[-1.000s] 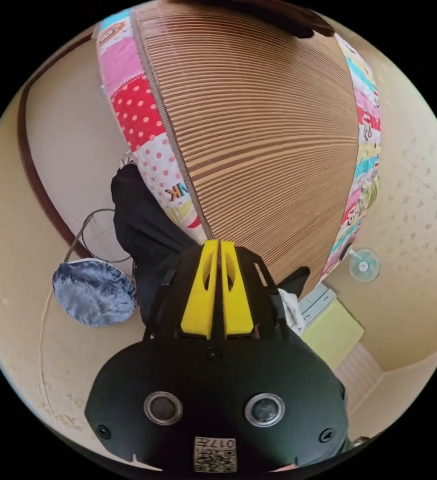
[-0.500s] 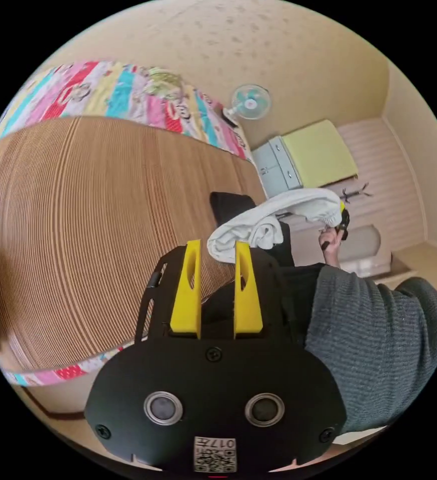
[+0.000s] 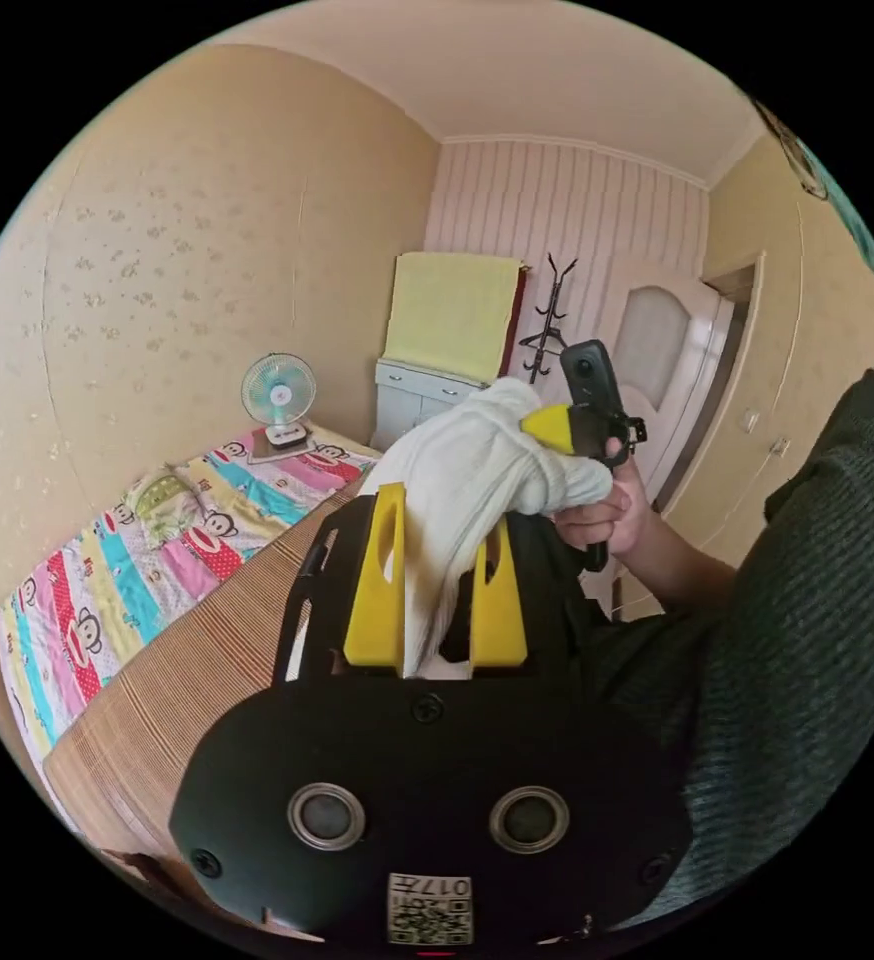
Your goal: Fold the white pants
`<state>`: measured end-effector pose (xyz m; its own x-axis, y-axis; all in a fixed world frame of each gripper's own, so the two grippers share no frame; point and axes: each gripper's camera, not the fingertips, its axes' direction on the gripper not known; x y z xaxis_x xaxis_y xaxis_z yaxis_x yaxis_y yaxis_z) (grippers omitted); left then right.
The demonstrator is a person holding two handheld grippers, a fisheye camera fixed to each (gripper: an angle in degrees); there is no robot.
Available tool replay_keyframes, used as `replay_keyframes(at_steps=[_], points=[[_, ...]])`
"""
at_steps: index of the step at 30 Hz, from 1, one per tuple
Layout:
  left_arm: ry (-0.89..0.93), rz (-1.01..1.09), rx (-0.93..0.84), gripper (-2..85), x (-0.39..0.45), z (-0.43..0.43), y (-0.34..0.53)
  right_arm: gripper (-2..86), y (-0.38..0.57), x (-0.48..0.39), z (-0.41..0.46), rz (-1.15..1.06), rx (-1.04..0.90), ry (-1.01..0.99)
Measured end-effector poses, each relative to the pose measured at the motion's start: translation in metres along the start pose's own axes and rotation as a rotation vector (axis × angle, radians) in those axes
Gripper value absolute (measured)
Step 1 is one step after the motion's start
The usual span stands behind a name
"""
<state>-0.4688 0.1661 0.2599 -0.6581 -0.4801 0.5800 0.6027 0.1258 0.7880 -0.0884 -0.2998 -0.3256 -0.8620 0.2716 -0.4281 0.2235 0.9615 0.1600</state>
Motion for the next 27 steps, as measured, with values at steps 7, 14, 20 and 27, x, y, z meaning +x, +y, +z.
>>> replay_keyframes(at_steps=[7,14,20,27], points=[[0.222,-0.098,0.260,8.8,0.005,-0.076,-0.011,1.8,0.009,-0.081,-0.010,-0.345,0.137,-0.068],[0.506,-0.056,0.490,9.3,-0.013,-0.138,0.002,11.3,0.022,-0.080,-0.003,-0.345,0.172,0.158],[0.581,-0.004,0.409,9.9,0.011,-0.124,0.002,13.5,0.002,-0.053,0.083,-0.329,0.021,-0.134],[0.672,-0.368,0.422,11.0,-0.037,-0.086,0.037,4.5,0.004,-0.027,0.185,-0.254,-0.125,-0.283]])
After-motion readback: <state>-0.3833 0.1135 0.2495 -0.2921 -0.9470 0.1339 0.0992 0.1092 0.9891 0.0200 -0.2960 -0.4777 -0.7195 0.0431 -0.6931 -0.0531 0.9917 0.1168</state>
